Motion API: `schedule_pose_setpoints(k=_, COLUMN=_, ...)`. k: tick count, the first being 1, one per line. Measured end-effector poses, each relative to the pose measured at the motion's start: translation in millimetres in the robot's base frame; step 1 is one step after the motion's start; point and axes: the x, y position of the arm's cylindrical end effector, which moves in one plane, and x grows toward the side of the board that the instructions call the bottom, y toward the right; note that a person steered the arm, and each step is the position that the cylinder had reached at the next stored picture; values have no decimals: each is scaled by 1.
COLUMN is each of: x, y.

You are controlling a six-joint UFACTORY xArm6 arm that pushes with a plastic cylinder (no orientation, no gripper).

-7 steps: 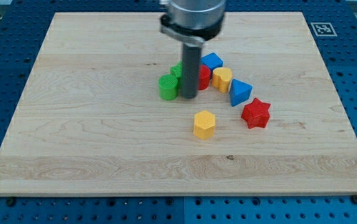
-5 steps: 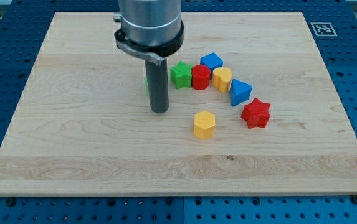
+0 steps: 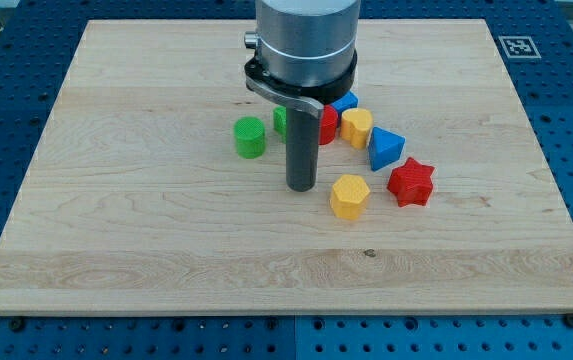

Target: Slide the yellow hexagon to the bottom right corner of the board

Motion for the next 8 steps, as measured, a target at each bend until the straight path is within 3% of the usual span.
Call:
schedule_pose_setpoints(k=2, x=53, y=39)
schedule_pose_setpoints(k=4, x=12, y=28)
schedule_pose_setpoints(k=6, x=19, y=80)
schedule_pose_setpoints(k=8, x=34, y=93)
